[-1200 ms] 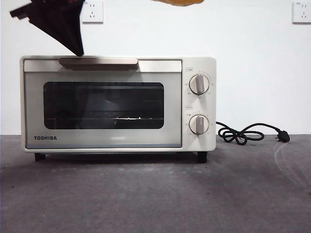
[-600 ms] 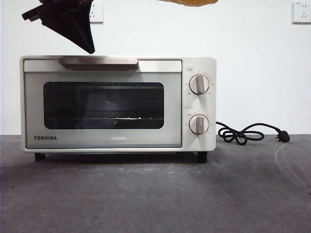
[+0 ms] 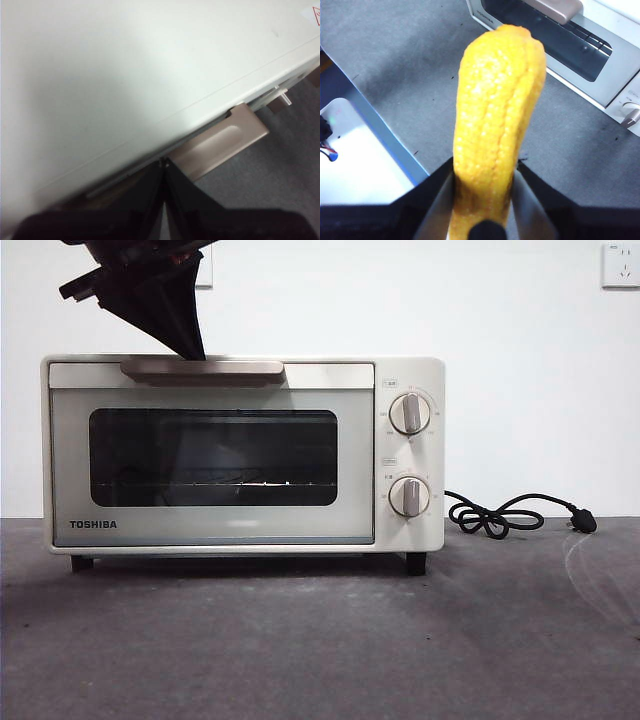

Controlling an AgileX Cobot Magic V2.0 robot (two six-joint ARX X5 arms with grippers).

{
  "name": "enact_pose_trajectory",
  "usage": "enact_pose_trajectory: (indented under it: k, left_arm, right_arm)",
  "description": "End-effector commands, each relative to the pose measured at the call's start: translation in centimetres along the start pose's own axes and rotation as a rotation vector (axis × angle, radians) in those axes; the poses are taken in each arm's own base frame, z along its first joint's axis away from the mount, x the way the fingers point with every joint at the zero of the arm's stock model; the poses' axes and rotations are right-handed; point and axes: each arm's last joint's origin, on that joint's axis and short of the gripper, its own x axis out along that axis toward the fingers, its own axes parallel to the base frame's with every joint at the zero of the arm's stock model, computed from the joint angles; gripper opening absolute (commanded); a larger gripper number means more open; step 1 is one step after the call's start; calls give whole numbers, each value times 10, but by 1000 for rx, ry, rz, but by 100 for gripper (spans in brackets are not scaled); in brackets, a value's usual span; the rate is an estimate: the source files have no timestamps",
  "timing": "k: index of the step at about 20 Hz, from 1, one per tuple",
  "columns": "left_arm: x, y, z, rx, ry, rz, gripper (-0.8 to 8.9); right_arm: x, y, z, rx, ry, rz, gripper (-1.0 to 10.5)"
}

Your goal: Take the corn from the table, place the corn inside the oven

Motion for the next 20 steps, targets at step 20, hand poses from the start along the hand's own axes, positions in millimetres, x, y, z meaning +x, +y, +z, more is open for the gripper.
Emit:
enact_pose_trajectory:
  k: [20]
  left_arm:
    - [-8, -22, -51, 117, 512, -42, -5]
  right_arm:
    - [-34, 0, 16, -30, -74, -112, -12]
